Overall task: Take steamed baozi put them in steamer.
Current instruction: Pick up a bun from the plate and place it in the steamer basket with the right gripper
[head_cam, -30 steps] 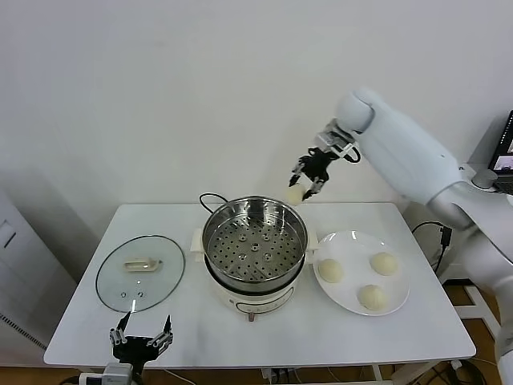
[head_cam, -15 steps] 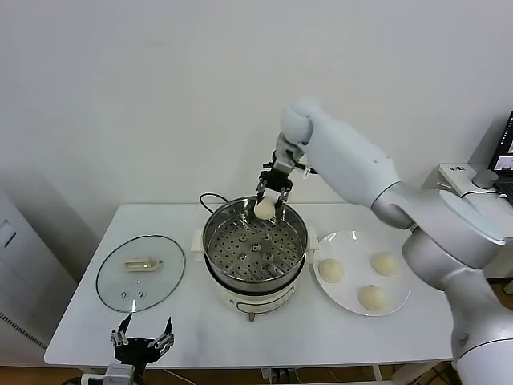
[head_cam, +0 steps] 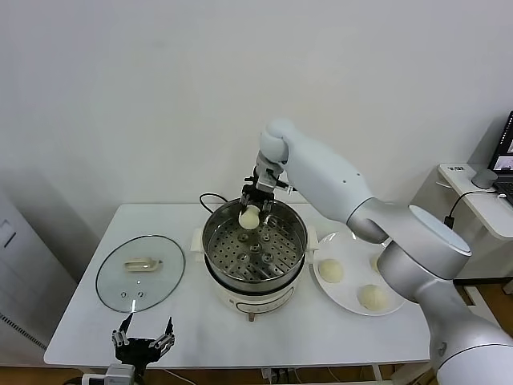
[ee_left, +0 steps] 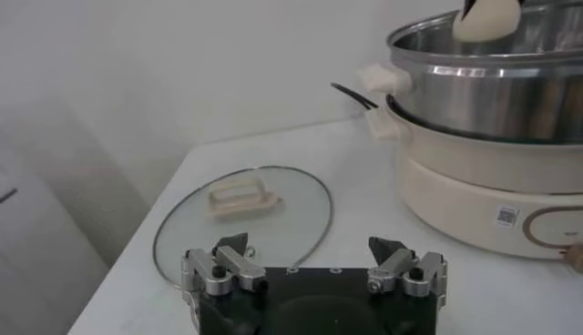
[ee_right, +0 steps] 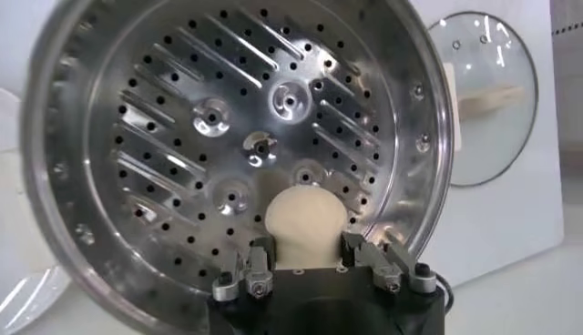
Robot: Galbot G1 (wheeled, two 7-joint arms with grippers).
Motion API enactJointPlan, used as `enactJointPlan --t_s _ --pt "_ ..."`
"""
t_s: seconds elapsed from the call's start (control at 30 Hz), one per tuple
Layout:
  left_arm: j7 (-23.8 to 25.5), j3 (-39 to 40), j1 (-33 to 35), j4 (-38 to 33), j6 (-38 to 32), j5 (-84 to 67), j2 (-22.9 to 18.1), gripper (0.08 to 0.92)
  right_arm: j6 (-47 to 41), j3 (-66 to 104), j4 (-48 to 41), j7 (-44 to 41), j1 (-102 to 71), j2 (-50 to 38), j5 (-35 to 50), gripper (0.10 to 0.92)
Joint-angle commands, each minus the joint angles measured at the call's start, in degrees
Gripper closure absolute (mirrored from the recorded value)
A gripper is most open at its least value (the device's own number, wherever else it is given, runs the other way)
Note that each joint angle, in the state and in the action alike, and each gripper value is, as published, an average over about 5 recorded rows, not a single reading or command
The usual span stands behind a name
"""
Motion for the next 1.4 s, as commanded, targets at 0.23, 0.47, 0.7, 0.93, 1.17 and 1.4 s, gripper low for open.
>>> enactJointPlan --t_s 0.23,0.47,0.7,0.93,1.17,1.4 --pt "0.0 0.0 -0.2 0.6 -0.1 -0.1 -0.7 0.177 2.8 3.2 -2.5 6.2 -1.9 1.5 -11.3 0.574" --pt "0.0 0.1 -0.5 0.9 0.0 -0.1 -0.7 0.177 2.8 3.1 -2.6 6.4 -2.4 1.5 -11.0 0.560" --pt "0.1 0.1 -0.5 1.1 0.0 -0.1 -0.7 0.177 2.8 2.8 -2.3 6.1 -2.6 1.4 -10.9 0.442" --pt "0.2 0.2 -0.7 1.1 0.1 -0.1 -0.7 0.177 2.8 0.5 -1.8 2.5 -1.8 0.1 -4.5 0.248" --pt "0.2 0.3 -0.5 1.0 0.1 0.0 -0.9 0.177 -3.9 -4.4 1.3 -4.3 3.4 -3.7 13.5 0.203" --pt "0.3 0.6 -0.3 0.6 0.3 0.1 -0.9 0.177 -25.1 -10.6 2.3 -4.7 14.1 -10.7 32.7 0.203"
